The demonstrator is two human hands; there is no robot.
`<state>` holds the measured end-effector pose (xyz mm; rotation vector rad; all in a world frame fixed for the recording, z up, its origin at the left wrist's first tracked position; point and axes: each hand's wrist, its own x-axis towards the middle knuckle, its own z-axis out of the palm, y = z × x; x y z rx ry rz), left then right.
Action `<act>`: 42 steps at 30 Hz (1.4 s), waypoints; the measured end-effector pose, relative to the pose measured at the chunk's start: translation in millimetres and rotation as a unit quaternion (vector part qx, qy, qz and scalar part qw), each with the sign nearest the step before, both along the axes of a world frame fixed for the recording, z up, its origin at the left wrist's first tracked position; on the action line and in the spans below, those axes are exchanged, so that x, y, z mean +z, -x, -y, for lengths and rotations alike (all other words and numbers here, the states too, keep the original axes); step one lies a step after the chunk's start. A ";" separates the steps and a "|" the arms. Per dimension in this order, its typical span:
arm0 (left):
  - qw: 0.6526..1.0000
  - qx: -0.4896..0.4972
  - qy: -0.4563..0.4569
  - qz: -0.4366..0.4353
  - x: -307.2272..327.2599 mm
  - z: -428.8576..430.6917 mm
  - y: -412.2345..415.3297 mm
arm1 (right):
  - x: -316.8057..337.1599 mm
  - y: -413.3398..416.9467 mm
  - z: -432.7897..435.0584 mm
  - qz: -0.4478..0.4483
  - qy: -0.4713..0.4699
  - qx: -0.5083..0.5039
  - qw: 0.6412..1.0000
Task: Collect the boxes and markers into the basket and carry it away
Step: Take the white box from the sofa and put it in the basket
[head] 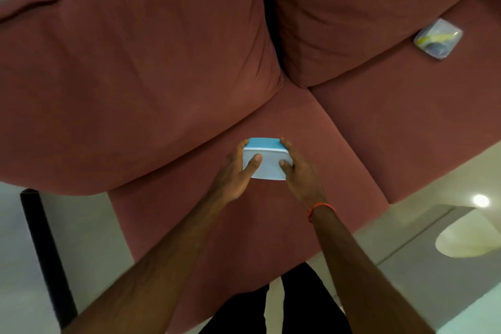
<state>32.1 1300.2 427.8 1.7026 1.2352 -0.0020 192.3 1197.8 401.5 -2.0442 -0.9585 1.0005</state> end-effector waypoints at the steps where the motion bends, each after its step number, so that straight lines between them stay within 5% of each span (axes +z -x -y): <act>1: 1.000 0.001 -0.006 0.003 12.0 2.8 0.3 | 11.9 -0.2 5.3 0.001 -0.002 -0.007 1.000; 16: 0.987 -0.068 -0.144 0.028 133.8 57.6 10.9 | 154.3 13.5 88.8 0.127 -0.072 -0.024 0.989; 42: 0.933 -0.311 -0.158 0.094 187.9 197.9 -105.5 | 196.1 -4.3 279.7 0.158 0.010 -0.265 0.951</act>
